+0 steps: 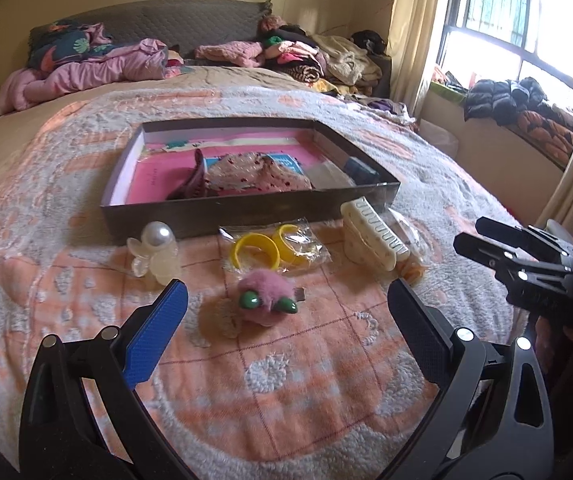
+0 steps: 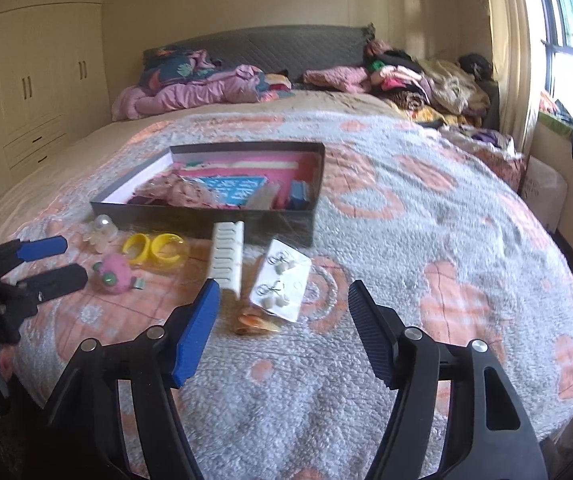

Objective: Organize jewelry
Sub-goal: 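Grasp the white earring card with the right tool while the left tool grasps the pink pom-pom clip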

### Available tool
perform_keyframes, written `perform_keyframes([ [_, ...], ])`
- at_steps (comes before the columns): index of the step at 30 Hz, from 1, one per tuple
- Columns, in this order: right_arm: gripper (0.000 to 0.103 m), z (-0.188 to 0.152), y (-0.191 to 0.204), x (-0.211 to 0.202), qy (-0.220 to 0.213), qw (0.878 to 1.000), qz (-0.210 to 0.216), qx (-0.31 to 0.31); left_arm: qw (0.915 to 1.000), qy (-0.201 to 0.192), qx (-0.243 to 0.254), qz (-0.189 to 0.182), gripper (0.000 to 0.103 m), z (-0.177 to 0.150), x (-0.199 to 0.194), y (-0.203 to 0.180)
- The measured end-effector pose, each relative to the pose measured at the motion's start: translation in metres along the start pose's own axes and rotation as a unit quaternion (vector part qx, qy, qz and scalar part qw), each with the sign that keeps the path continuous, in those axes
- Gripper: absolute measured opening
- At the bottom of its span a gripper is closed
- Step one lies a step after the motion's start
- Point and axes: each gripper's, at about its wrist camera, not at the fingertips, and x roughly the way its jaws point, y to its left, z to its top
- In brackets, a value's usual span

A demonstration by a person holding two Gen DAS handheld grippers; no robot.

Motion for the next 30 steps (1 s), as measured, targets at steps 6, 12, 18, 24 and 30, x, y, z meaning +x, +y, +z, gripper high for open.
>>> perform_keyframes([
  [6, 0.053, 0.005, -0.006, 0.024, 0.027, 0.999, 0.021, 0.016, 0.9999, 0.013, -0.002, -0.009, 0.092, -0.002, 0.018, 0.001],
  [12, 0.046, 0.010, -0.009, 0.050, 0.058, 0.996, 0.052, 0.037, 0.9997, 0.019, -0.011, -0.010, 0.091, -0.002, 0.028, 0.008],
  [18, 0.045, 0.010, -0.017, 0.074, 0.084, 0.991, 0.074, 0.072, 0.9994, 0.028, -0.016, -0.013, 0.085, -0.004, 0.038, 0.012],
  [24, 0.041, 0.011, -0.022, 0.075, 0.077, 0.990, 0.089, 0.082, 0.9991, 0.039, -0.014, -0.013, 0.072, -0.004, 0.049, 0.010],
  [30, 0.040, 0.011, -0.021, 0.059, 0.048, 0.994, 0.076, 0.066, 0.9991, 0.042, -0.005, -0.007, 0.044, -0.004, 0.052, 0.008],
])
